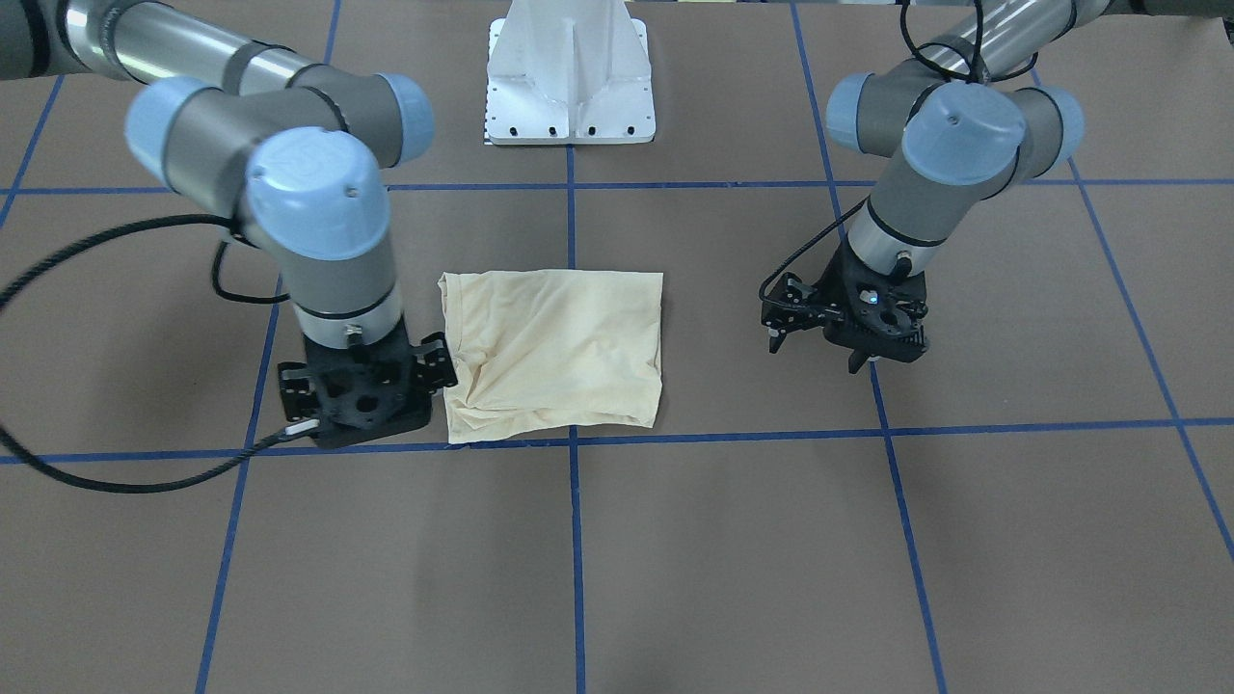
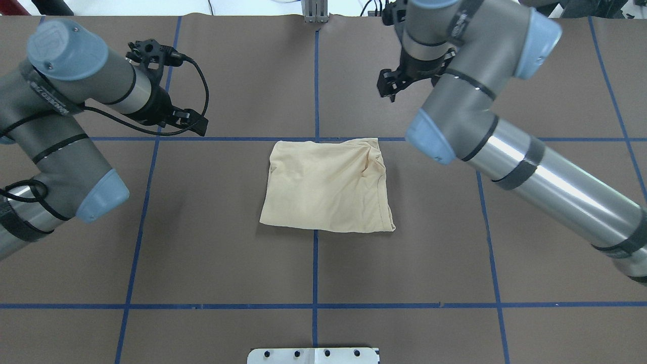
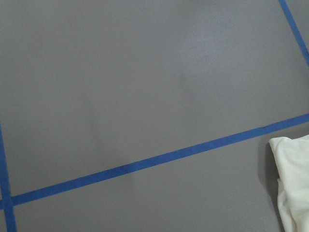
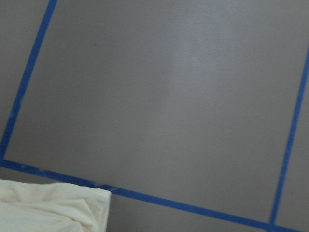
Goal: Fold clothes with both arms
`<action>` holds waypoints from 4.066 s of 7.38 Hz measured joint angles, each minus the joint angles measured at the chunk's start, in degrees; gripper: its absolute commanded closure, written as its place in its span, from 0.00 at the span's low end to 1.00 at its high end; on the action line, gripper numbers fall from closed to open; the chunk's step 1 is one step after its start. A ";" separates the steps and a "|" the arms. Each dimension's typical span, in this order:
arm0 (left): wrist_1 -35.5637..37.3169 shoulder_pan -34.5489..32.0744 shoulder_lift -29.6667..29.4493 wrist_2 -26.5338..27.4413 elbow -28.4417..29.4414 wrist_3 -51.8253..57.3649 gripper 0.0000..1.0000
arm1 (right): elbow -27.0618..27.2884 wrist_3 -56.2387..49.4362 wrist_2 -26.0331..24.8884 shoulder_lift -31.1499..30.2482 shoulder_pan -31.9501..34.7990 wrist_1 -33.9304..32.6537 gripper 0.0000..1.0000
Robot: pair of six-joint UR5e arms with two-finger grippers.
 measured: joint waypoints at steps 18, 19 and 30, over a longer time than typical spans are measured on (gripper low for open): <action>15.63 -42.08 34.39 -16.17 -12.57 49.69 0.00 | 12.27 -32.97 17.63 -53.76 35.09 17.83 0.00; 15.61 -42.09 34.49 -16.37 -12.52 49.60 0.00 | 12.75 -35.29 17.67 -53.87 35.13 16.55 0.00; 16.46 -42.82 38.80 -16.22 -10.57 53.77 0.00 | 15.95 -39.01 18.49 -56.30 37.60 12.91 0.00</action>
